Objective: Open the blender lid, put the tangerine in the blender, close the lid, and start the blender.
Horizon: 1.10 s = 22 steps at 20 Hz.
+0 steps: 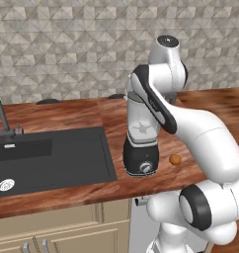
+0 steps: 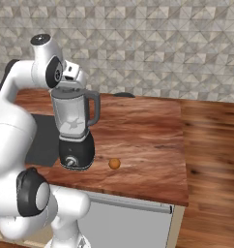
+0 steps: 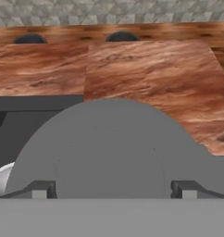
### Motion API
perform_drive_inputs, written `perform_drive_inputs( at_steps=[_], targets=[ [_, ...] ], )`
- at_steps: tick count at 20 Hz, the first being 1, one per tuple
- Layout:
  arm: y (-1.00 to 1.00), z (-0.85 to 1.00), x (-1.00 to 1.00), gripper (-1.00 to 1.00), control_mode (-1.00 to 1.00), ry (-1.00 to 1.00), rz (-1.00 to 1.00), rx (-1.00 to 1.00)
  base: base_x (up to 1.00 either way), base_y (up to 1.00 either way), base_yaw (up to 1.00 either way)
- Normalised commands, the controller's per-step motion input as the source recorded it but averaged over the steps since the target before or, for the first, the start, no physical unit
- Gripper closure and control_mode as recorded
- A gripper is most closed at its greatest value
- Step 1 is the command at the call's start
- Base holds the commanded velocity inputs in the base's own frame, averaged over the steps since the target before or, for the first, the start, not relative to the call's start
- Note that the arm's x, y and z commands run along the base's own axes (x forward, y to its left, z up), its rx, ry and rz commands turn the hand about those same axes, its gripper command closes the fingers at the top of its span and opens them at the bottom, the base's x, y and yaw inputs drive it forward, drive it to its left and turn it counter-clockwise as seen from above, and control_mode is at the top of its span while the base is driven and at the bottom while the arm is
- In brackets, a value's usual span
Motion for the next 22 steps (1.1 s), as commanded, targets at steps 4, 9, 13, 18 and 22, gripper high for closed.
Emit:
perform_drive_inputs(
  at_steps=[4, 9, 13, 18, 22],
  targets=[
    [0.11, -0.26, 0.0, 1.0, -1.0, 0.07, 0.0, 0.0, 0.0, 0.0, 0.0],
    [0.2, -0.05, 0.12, 1.0, -1.0, 0.09, 0.0, 0.0, 0.0, 0.0, 0.0],
    [0.08, 0.07, 0.0, 1.0, -1.0, -0.03, 0.0, 0.0, 0.0, 0.0, 0.0],
    [-0.01, 0.63, -0.09, 1.0, -1.0, -0.24, 0.0, -0.02, 0.0, 0.0, 0.0],
    [-0.25, 0.69, -0.2, 1.0, -1.0, -0.3, 0.0, -0.02, 0.0, 0.0, 0.0]
  ],
)
